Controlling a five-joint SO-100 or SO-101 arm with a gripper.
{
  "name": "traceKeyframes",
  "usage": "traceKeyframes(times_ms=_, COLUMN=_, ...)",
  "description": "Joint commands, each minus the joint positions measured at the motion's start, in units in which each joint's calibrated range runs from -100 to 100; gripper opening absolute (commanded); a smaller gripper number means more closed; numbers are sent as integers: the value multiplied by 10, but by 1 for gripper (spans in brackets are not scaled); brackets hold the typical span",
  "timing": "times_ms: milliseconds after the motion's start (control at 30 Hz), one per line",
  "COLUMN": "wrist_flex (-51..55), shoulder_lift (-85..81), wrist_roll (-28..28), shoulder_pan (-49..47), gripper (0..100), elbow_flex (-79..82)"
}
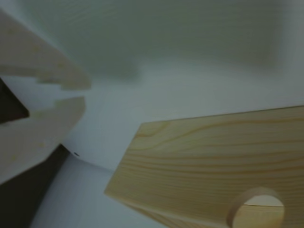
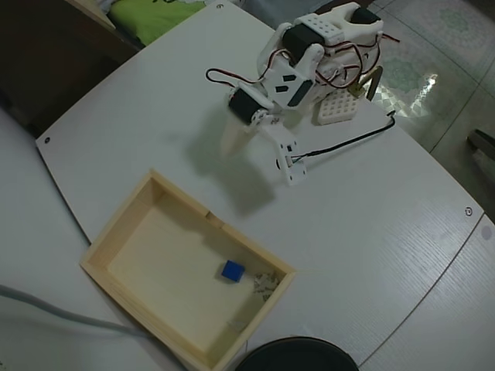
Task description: Pick up the small blue cube and put it into the box
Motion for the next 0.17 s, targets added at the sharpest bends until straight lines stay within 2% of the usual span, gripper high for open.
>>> traceKeyframes(times_ms=0, wrist_flex=-11, shoulder_lift=-7, wrist_roll=-1, shoulder_pan=3, gripper=1, elbow_flex=5)
traceKeyframes(times_ms=133, wrist_flex=-11, shoulder_lift=-7, wrist_roll=-1, shoulder_pan=3, gripper=1, elbow_flex=5)
